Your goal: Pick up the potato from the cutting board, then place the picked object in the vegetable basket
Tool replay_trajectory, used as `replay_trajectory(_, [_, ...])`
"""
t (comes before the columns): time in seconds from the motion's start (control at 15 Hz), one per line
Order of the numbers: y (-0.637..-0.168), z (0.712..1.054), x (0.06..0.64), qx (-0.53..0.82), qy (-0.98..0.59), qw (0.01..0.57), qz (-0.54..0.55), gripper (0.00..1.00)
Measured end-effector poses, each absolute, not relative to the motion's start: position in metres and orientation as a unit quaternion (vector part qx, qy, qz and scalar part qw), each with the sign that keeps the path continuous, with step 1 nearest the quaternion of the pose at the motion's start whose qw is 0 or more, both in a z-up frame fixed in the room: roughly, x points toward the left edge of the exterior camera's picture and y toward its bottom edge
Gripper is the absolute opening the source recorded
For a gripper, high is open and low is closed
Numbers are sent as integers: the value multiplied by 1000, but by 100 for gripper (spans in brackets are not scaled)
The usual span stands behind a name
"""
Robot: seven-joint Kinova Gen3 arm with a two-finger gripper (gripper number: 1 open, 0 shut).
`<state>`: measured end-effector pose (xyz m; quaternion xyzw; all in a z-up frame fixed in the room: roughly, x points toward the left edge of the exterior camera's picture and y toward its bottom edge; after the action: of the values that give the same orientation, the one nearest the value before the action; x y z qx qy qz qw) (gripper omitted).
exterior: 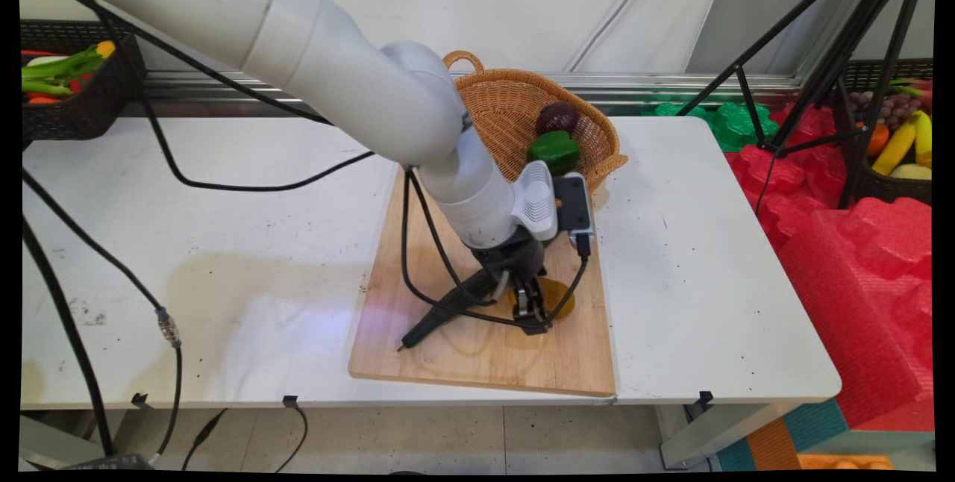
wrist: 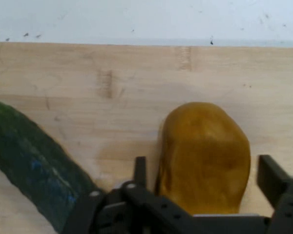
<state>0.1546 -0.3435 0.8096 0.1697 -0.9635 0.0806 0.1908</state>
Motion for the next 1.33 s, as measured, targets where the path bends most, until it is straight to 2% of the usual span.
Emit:
replay_trajectory(0.07, [-345, 807, 153, 170, -964, 189, 81, 0])
replay_trajectory(0.33, [-347, 805, 149, 170, -964, 188, 85, 0])
replay_trajectory(0.6, [-344, 827, 151, 174, -958, 206, 95, 0])
replay_trajectory(1.0, [-345, 900, 164, 205, -932, 264, 142, 0])
replay_trajectory(1.33, [-365, 960, 181, 271, -885, 319, 204, 0])
